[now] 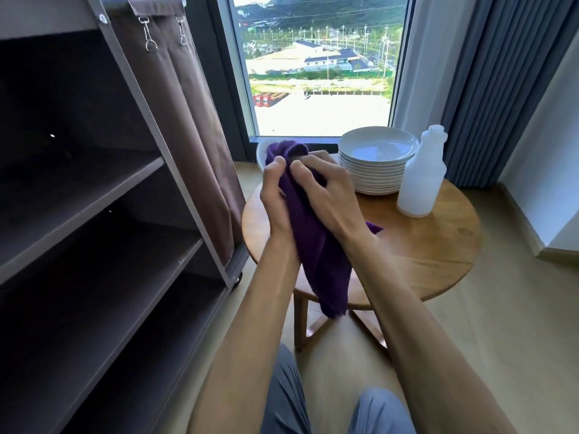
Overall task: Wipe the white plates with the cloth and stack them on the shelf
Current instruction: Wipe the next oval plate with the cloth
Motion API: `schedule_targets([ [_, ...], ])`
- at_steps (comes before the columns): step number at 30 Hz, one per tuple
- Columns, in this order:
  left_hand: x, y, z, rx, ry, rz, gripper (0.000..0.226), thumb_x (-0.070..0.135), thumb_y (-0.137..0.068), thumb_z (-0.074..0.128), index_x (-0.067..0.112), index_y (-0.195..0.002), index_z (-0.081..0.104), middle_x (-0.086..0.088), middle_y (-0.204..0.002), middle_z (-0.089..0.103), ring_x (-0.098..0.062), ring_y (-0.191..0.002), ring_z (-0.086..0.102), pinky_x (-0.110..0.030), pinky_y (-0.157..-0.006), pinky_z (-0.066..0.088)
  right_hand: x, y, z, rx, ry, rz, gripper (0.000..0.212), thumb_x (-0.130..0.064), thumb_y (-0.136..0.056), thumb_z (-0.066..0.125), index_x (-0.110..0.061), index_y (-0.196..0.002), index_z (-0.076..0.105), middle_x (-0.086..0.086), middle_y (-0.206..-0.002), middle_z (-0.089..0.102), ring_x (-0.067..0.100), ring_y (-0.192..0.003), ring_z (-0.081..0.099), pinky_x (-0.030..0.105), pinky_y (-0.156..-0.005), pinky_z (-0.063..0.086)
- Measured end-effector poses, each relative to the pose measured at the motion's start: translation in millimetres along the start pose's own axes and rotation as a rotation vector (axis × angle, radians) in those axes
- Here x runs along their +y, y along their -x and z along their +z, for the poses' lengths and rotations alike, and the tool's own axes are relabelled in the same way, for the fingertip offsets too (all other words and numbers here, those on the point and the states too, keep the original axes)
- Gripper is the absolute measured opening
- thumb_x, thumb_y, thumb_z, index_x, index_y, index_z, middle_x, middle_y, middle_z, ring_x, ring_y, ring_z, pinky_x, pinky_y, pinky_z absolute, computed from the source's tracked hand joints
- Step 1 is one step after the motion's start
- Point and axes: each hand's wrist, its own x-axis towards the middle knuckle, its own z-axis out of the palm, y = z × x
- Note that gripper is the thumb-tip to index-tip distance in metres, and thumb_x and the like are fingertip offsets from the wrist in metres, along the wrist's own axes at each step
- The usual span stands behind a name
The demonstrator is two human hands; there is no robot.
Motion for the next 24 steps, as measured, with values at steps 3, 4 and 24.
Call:
schedule_targets([
  [3, 2.6, -15.9, -19.5, -0.026, 0.105, -0.028, 0.037, 0.047, -0.082, 0.061, 0.013, -0.085, 0.048, -0.005, -0.084, 0.042, -0.019, -0.082, 0.046, -0.035, -0.084, 0.036, -3.6, 9.9, -5.4, -0.183, -0.044, 0.027, 0.021, -0.025, -0.09, 0.064, -0.017, -0.099, 0.081, -0.007, -0.107, 0.067, 0.005, -0.102, 0.062, 0.028, -0.093, 0.046],
  [4, 1.3, -16.8, -24.8, -0.024, 0.117, -0.06, 0.045, 0.051, -0.075, 0.067, 0.012, -0.09, 0.051, -0.008, -0.087, 0.047, -0.023, -0.085, 0.049, -0.037, -0.087, 0.037, -1.5, 10.7, -8.3, -0.209, -0.018, 0.042, 0.023, -0.024, -0.086, 0.067, -0.023, -0.103, 0.081, -0.011, -0.106, 0.068, 0.004, -0.1, 0.063, 0.026, -0.092, 0.048],
  [24, 7.1, -3.9, -16.3, 0.025, 0.042, 0.114, 0.044, 0.037, -0.079, 0.061, 0.005, -0.109, 0.059, -0.005, -0.093, 0.062, -0.017, -0.088, 0.063, -0.028, -0.082, 0.051, -21.8, 10.0, 16.7, -0.049, -0.001, -0.147, 0.017, -0.021, -0.09, 0.065, -0.014, -0.098, 0.079, -0.006, -0.106, 0.068, 0.009, -0.1, 0.064, 0.03, -0.09, 0.05],
])
